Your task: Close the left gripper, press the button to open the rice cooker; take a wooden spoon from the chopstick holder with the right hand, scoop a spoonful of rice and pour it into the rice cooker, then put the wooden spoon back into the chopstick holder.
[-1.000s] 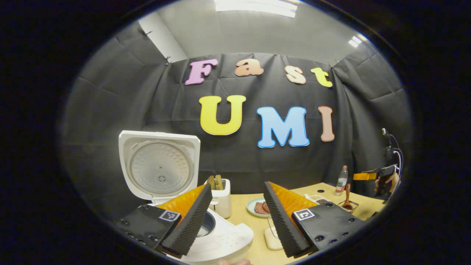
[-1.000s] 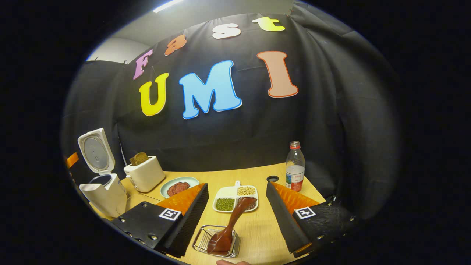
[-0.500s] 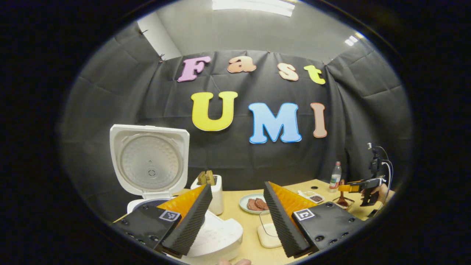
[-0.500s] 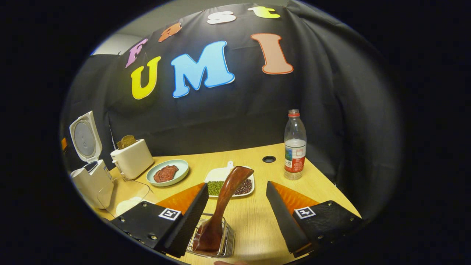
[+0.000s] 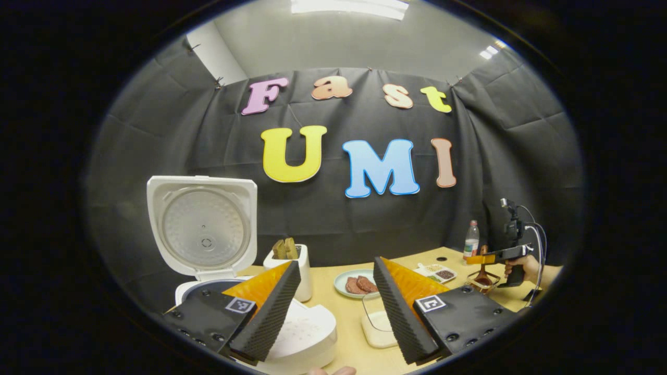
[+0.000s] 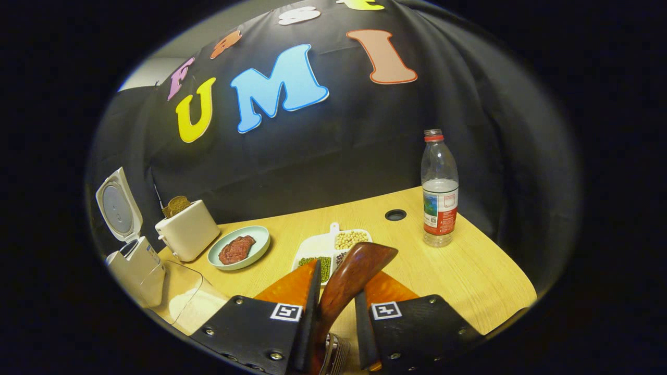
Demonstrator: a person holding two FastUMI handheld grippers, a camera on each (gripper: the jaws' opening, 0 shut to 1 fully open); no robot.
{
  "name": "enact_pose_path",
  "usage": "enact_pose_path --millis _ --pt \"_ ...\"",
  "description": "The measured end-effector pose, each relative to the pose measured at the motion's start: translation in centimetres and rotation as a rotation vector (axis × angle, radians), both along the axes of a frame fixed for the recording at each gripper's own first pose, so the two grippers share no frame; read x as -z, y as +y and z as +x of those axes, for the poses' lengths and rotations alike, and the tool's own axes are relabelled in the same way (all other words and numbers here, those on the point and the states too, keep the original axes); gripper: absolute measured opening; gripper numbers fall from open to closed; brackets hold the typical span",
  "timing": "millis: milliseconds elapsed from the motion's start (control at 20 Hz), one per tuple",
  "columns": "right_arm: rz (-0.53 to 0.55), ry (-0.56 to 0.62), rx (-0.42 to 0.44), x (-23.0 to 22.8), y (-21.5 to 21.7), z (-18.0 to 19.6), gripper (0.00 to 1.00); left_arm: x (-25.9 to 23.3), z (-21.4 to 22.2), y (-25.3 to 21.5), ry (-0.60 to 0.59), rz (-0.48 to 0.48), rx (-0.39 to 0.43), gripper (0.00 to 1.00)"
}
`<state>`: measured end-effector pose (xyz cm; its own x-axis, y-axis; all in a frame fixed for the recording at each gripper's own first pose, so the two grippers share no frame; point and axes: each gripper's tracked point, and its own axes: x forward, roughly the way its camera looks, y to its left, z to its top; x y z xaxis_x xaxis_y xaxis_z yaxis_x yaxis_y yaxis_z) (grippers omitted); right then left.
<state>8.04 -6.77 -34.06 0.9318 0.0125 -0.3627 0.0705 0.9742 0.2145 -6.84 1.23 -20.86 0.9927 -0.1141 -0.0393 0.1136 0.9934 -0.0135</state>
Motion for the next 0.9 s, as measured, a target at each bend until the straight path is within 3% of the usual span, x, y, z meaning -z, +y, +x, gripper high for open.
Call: enact_pose_path --millis 100,250,350,500,550,900 --pt "0.018 -0.040 -0.047 -1.5 1.3 -0.7 0.34 0.2 0.0 0.1 0.005 -0.006 0.002 0.99" --pt "-0.014 -0.089 -0.073 -3.0 2.5 -1.3 0.20 0.3 -0.2 0.4 0.004 -0.006 -0.003 0.98" --pt "-0.055 -0.109 -0.107 -3.6 3.5 -1.9 0.20 0.3 -0.4 0.4 0.002 -0.006 -0.003 0.98" --pt "-0.064 -0.166 -0.088 -5.4 3.2 -2.3 0.19 0.2 -0.6 0.6 -0.003 -0.012 -0.006 0.99" --pt "-0.035 -0.187 -0.068 -6.4 2.9 -2.4 0.12 0.3 -0.7 0.6 -0.002 -0.013 -0.005 0.98" --pt "-0.052 -0.260 -0.077 -10.3 3.9 -3.0 0.11 0.4 -0.9 0.0 -0.008 -0.020 0.003 0.98"
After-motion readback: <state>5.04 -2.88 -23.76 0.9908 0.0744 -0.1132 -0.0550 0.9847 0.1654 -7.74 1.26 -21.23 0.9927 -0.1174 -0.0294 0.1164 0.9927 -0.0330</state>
